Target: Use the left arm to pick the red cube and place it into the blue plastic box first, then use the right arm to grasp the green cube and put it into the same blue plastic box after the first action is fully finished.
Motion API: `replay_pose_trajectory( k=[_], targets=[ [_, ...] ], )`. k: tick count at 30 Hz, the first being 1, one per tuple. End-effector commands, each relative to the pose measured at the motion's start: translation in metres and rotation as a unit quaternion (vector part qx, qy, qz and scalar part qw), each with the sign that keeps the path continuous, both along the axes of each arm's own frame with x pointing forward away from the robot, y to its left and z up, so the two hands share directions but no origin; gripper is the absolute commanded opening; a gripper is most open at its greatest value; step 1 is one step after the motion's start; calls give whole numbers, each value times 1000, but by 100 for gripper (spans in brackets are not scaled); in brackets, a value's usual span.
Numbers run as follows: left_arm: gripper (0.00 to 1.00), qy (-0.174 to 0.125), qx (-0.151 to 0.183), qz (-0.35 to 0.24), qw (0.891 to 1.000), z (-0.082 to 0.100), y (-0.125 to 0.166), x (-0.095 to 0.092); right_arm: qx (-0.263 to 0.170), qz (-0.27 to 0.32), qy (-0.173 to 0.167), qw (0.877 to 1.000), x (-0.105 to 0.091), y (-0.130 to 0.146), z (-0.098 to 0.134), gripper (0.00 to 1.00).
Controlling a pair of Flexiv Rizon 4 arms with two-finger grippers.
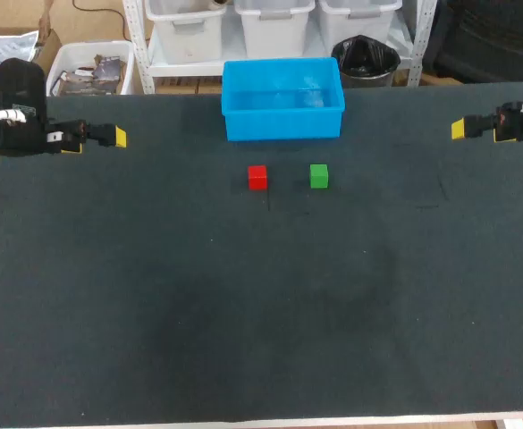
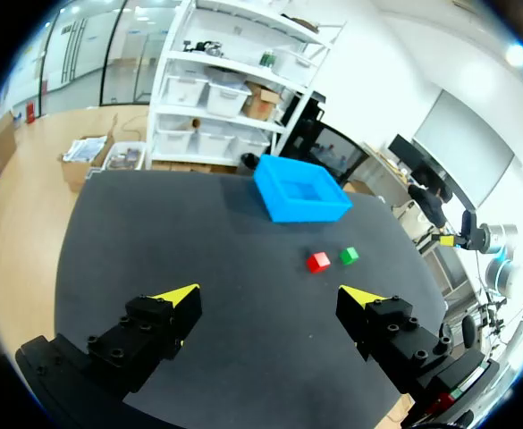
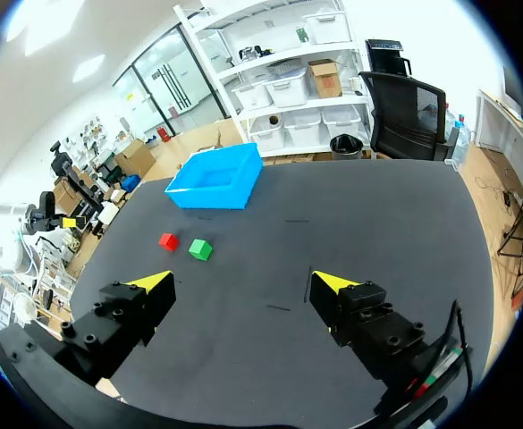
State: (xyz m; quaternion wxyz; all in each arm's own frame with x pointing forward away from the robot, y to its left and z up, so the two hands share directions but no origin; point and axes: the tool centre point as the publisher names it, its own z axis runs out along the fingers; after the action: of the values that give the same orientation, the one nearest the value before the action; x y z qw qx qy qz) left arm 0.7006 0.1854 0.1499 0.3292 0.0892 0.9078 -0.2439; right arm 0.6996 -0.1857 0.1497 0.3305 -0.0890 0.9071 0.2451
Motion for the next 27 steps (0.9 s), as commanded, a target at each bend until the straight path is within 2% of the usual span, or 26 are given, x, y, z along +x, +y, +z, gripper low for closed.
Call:
replay_pose_trajectory(
  k=[1, 4, 10, 11, 16, 18, 27],
  targets=[
    [100, 0, 0, 0, 1000, 0, 0, 0, -1, 0, 0, 1000, 0, 0, 0, 100],
    [100, 0, 0, 0, 1000, 2, -3, 1, -1, 0, 0, 1000, 0, 0, 0, 100],
    [100, -1, 35, 14, 999, 8, -22, 11, -1, 0, 0, 1000, 0, 0, 0, 100],
    [100, 7, 45, 23, 999, 8, -25, 13, -1, 0, 0, 1000, 0, 0, 0, 100],
    [100, 5, 63, 25, 998, 15, -42, 18, -1, 0, 0, 1000, 0, 0, 0, 100],
    [100, 13, 84, 33, 996, 14, -48, 20, -1, 0, 0, 1000, 0, 0, 0, 100],
    [100, 49, 135, 66, 987, 15, -78, 25, -1, 0, 0, 1000, 0, 0, 0, 100]
  ],
)
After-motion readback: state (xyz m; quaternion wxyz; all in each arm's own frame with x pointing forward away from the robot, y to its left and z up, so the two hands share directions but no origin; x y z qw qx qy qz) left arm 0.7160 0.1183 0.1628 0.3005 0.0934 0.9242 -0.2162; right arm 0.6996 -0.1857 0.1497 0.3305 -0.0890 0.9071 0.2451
